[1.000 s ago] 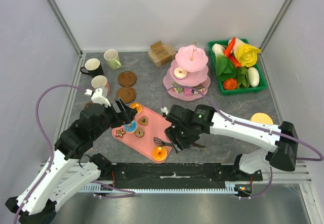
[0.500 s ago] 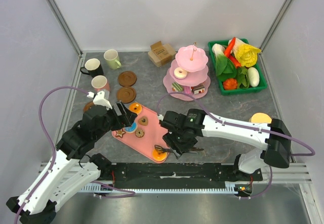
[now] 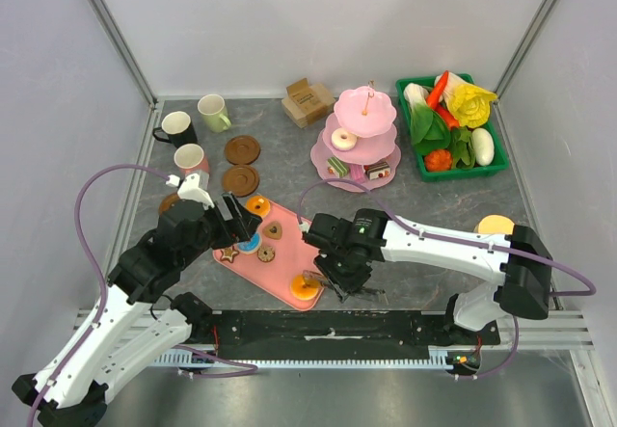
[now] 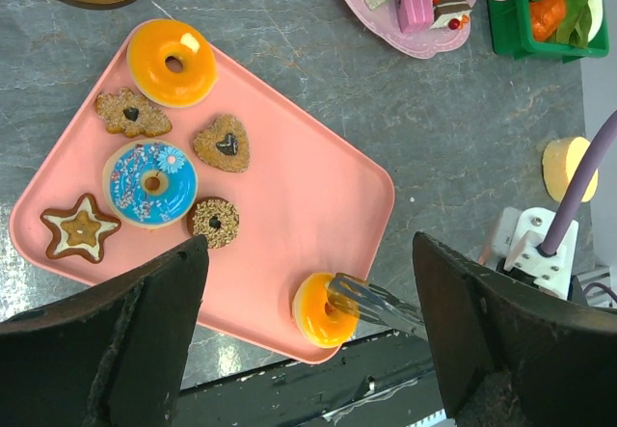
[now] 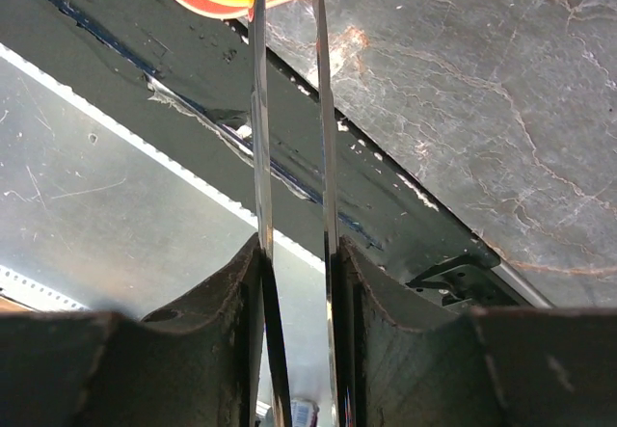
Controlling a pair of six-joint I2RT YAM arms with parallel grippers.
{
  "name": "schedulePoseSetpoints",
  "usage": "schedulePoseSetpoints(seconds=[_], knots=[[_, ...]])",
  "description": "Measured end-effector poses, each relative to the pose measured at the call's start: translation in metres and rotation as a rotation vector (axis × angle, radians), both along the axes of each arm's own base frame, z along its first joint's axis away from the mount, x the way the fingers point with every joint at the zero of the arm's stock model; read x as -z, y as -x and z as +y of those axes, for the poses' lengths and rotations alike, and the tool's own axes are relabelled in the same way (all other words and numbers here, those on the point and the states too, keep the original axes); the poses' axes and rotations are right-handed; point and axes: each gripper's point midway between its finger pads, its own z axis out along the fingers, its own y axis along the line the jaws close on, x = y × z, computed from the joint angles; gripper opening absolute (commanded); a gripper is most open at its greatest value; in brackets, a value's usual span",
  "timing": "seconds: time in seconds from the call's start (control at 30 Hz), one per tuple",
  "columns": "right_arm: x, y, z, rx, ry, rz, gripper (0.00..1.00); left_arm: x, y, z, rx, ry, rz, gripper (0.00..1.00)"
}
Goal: Serve the afternoon tea
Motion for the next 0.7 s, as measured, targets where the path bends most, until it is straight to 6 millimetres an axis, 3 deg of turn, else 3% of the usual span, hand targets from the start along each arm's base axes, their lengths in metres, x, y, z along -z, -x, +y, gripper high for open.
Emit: schedulePoseSetpoints(seconds=[0.27, 0.43, 0.5, 0.57, 0.7], knots=[[-0.012, -0.017, 0.002, 0.057, -0.027, -0.103, 0.34, 0.002, -0.001, 0.000, 0.000, -0.004, 0.007, 0.93], [-0.047, -0.057, -0.001, 0.185, -0.117, -0.243, 0.34, 0.014, 0.001, 0.000, 0.000, -0.020, 0.031, 0.94], [-0.062, -0.085, -0.015, 0.286, -0.150, -0.308, 0.34, 0.020, 0.001, 0.001, 0.000, -0.027, 0.042, 0.94], [-0.080, -0.119, -0.041, 0.426, -0.174, -0.397, 0.34, 0.023, 0.002, 0.000, 0.000, -0.027, 0.051, 0.94], [-0.110, -0.161, -0.084, 0.625, -0.203, -0.559, 0.35, 0.030, 0.003, 0.000, -0.002, -0.028, 0.067, 0.94]])
